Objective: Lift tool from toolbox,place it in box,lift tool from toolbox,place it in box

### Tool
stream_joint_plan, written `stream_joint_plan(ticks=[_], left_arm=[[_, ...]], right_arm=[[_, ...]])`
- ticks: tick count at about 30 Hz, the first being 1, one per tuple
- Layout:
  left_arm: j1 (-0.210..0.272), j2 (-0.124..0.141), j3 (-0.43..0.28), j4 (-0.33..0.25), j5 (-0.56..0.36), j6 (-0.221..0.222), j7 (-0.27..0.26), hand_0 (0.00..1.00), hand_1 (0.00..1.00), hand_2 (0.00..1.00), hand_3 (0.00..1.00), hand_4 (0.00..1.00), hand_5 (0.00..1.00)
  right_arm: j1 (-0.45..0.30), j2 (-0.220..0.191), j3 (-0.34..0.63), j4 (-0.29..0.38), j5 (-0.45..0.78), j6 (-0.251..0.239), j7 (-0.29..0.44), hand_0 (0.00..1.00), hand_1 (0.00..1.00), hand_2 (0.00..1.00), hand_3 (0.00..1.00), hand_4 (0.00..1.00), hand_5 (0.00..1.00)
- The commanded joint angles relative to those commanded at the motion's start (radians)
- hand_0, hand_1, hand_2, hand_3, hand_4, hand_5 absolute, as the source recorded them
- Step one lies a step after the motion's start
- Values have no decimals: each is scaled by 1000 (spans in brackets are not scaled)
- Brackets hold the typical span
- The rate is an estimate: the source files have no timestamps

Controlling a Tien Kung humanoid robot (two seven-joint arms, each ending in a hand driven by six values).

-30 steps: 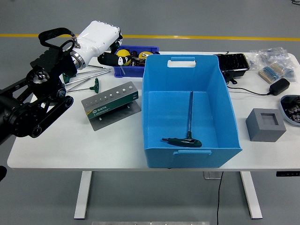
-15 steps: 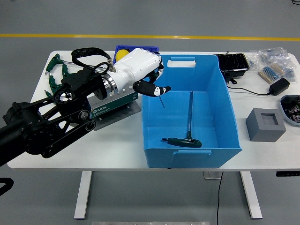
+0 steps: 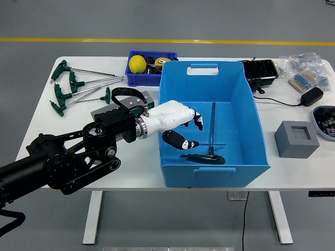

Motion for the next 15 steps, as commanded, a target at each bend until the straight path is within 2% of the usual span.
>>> stream_joint_plan(ticks=[1, 2, 5, 7, 8, 11, 13, 14, 15], left_arm=[[1, 0, -3, 0, 2, 1, -1, 520, 687, 912, 592, 732, 440], [4, 1, -10, 1, 7, 4, 0, 819, 937, 998, 644, 768, 450], [19, -6, -43, 6, 8, 7, 18, 819, 937, 998, 644, 768, 450], [40, -15, -77, 10, 0, 26, 18, 819, 937, 998, 644, 768, 450], [52, -21, -98, 11, -5, 39, 12, 943, 998, 998, 798, 785, 438], [106, -44, -190, 15, -61, 108, -41, 943, 998, 998, 798, 785, 438], [144, -58, -262, 13, -130, 153, -75, 943, 998, 998, 798, 785, 438], [164, -64, -299, 10, -169, 174, -87, 916, 957, 998, 751, 778, 439], [190, -70, -346, -1, -219, 197, -94, 916, 957, 998, 751, 778, 439]], right_arm=[[0, 0, -1, 0, 2, 0, 1, 680, 644, 718, 577, 801, 735], [0, 0, -1, 0, 2, 0, 1, 680, 643, 718, 575, 801, 734], [0, -2, 0, 0, 0, 1, 1, 680, 643, 718, 575, 801, 734], [0, -1, 0, 0, -1, 0, 0, 680, 643, 718, 575, 801, 734], [0, -1, 0, 0, -1, 0, 0, 680, 643, 717, 575, 800, 734], [1, -1, -1, 1, -1, 0, 0, 680, 643, 717, 575, 800, 734], [2, -1, -4, 0, 4, 1, 2, 680, 643, 717, 575, 800, 734], [2, -1, -7, 0, 10, 2, 4, 680, 642, 717, 574, 798, 733], [1, -1, -10, 0, 17, 3, 6, 680, 642, 717, 574, 798, 733]])
